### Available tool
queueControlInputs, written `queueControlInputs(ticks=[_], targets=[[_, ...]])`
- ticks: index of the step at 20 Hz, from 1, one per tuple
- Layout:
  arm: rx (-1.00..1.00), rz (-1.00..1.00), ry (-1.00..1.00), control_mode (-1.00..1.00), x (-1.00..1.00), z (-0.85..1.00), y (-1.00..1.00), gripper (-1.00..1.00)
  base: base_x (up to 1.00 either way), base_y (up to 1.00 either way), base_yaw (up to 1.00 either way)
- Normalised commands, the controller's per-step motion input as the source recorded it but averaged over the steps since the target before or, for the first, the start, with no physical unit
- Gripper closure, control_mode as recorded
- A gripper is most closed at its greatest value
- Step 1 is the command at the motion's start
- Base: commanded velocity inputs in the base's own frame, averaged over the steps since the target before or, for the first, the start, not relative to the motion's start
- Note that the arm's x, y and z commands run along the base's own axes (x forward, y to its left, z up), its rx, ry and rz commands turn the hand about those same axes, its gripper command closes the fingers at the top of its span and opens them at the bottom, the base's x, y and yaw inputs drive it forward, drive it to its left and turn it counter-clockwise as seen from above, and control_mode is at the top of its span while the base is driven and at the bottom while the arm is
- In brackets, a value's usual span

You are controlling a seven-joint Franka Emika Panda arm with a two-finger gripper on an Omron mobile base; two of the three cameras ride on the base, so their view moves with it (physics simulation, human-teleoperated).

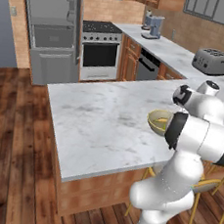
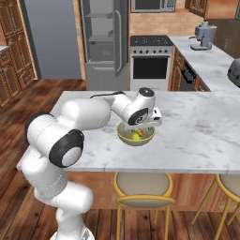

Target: Retrieve the pear and banana from the fridge and place them into the bowl on the dining table.

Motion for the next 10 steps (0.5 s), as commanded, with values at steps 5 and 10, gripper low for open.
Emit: queueControlInputs(ticks=[5,10], targets=[[-0.03,0.01,-0.21,-1.00,-1.00,0.84,0.00,-1.00,0.00,0.00,0.00],[-0.14,0.06,-0.24,-1.00,-1.00,0.89,0.15,-1.00,0.00,0.00,0.00]])
